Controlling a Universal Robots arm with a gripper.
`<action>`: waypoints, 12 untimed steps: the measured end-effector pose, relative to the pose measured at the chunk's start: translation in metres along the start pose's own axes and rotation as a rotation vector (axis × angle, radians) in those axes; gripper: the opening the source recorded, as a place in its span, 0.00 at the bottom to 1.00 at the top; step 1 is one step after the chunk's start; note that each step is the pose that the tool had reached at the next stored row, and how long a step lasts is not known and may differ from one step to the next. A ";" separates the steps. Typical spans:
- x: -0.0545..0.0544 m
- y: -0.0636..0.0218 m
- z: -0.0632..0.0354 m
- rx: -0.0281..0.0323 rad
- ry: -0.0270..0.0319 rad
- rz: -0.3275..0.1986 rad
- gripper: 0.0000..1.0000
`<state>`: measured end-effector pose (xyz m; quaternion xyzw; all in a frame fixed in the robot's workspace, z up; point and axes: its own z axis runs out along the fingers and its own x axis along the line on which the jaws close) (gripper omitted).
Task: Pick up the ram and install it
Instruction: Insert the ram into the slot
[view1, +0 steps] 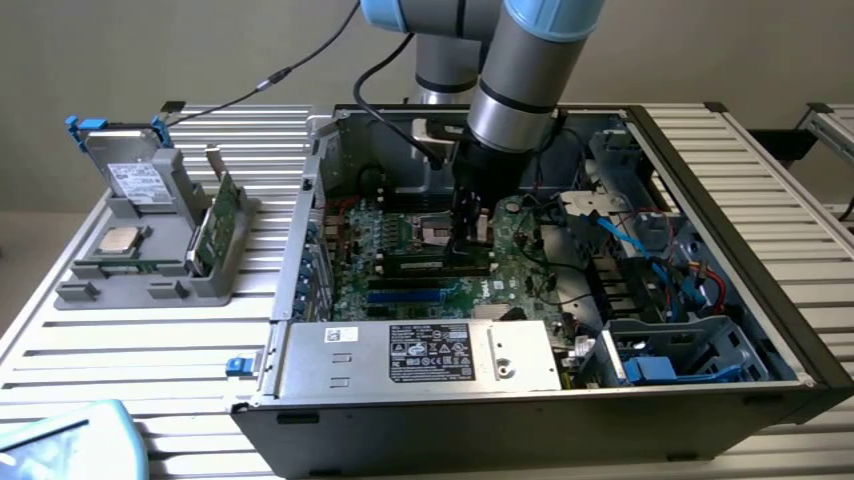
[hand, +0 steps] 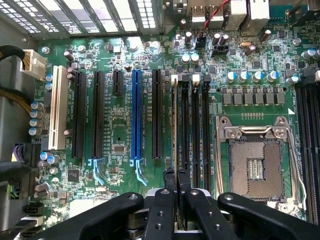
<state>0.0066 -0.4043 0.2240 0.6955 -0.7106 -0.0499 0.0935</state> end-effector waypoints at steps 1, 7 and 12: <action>0.000 0.0000 0.0000 -0.0016 0.0000 0.000 0.13; 0.000 0.0000 0.0000 -0.0107 0.0003 -0.001 0.13; 0.000 -0.0001 0.0001 -0.0113 0.0001 -0.001 0.13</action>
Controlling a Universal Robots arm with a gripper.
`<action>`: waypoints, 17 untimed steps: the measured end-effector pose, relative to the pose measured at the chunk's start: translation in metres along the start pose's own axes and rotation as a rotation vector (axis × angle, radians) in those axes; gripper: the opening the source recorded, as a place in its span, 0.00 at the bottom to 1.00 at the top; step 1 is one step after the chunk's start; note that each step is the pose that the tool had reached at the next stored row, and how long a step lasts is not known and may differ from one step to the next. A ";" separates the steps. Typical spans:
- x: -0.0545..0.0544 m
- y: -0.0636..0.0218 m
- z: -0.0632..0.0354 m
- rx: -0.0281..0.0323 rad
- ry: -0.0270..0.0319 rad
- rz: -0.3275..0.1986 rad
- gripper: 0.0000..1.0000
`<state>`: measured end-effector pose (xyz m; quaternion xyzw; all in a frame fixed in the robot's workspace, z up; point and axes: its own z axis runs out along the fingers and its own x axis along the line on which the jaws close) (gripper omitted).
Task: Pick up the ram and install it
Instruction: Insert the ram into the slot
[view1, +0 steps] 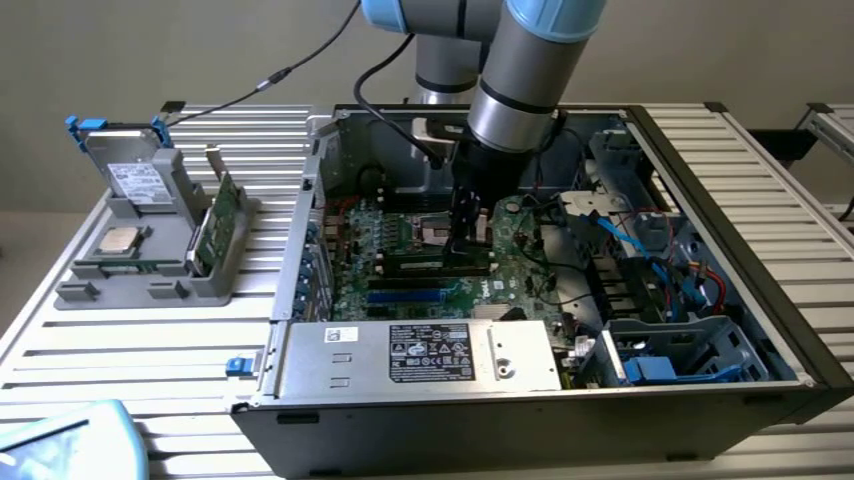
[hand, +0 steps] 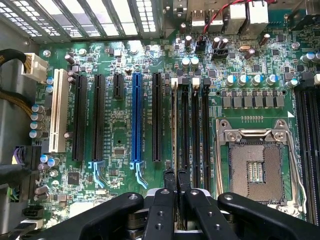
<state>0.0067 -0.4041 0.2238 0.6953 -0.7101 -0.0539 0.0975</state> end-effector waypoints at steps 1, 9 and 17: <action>0.000 0.0000 0.0000 0.0000 0.0000 0.000 0.13; 0.000 0.0000 0.0003 0.0000 0.0001 0.000 0.13; -0.001 -0.0001 0.0007 -0.0001 0.0003 0.000 0.13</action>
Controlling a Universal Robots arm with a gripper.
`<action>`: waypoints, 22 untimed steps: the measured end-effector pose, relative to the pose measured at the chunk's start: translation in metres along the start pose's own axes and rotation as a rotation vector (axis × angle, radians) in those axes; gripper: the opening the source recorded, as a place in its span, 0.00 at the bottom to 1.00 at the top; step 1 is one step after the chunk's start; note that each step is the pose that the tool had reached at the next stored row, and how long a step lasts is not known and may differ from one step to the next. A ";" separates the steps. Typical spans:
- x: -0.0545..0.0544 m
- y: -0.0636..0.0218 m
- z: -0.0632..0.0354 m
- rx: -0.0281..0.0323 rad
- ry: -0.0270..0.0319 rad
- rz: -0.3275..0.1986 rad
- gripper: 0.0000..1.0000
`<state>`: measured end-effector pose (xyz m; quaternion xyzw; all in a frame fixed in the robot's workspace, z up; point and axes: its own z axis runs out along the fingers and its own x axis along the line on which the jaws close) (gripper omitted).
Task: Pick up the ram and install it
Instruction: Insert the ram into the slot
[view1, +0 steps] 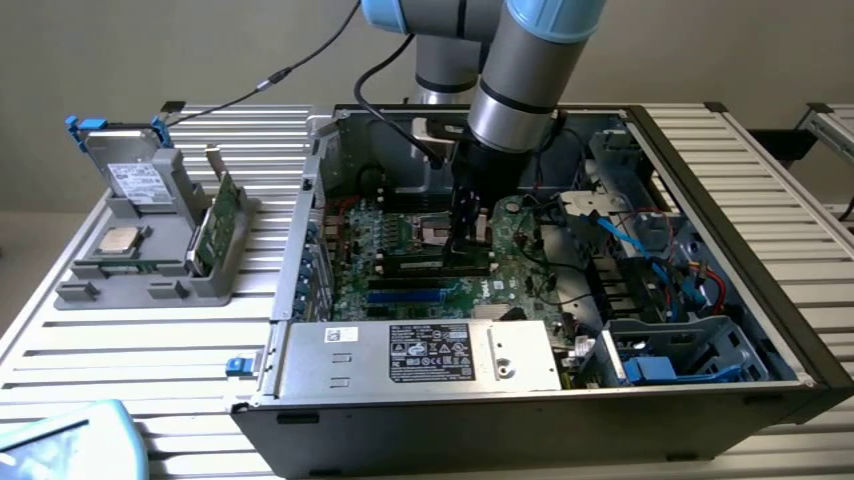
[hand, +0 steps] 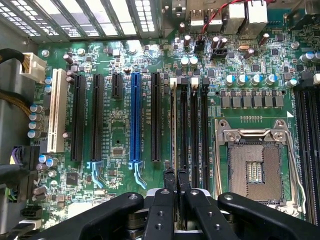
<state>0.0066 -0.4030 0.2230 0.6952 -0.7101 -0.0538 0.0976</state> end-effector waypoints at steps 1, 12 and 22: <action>0.000 0.0000 0.0001 0.0000 -0.0001 0.000 0.13; 0.000 -0.0003 0.0013 0.0000 -0.0002 0.000 0.13; 0.000 -0.0003 0.0013 0.0000 -0.0002 0.000 0.21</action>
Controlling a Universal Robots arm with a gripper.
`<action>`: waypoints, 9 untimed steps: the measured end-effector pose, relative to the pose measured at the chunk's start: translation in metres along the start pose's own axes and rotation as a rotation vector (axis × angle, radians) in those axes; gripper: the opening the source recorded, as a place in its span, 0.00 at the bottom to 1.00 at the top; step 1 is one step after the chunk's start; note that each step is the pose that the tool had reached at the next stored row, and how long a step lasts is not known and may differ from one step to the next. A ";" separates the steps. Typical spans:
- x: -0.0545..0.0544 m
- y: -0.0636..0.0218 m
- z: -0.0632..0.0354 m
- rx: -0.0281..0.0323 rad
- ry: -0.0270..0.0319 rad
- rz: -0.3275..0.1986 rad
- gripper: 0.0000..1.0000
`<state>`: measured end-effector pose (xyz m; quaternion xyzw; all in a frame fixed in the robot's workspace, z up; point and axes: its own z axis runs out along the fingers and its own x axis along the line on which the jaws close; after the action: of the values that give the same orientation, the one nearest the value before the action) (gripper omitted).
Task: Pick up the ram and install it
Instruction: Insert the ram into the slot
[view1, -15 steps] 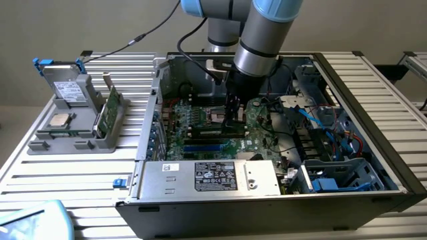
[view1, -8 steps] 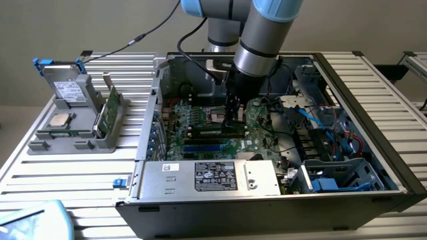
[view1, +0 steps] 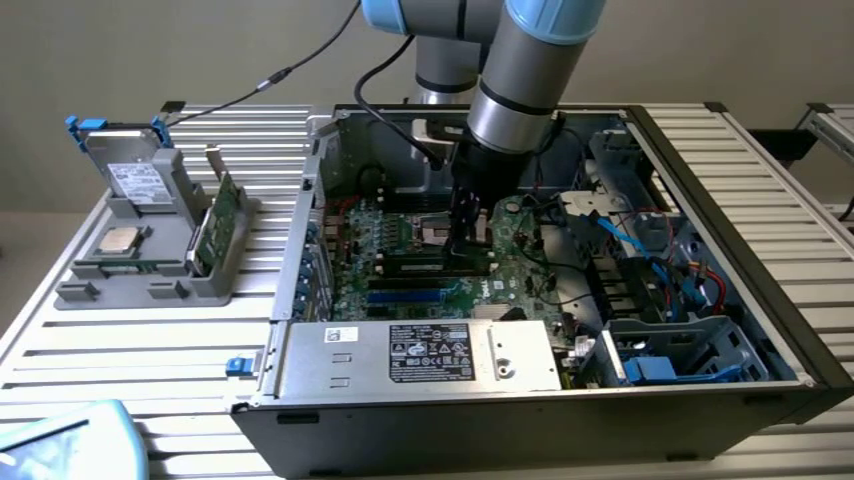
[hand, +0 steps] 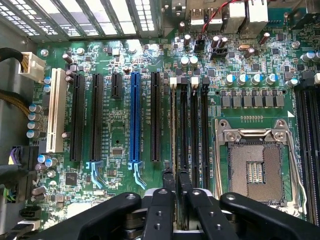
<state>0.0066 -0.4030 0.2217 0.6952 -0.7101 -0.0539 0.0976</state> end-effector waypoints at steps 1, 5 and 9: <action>0.000 0.0000 0.0000 0.0000 0.0000 0.000 0.27; 0.000 0.0000 0.0000 0.0000 -0.0001 0.000 0.34; -0.001 0.0057 -0.0001 0.0025 -0.0002 0.000 0.34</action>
<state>0.0011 -0.4021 0.2229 0.6953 -0.7102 -0.0531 0.0966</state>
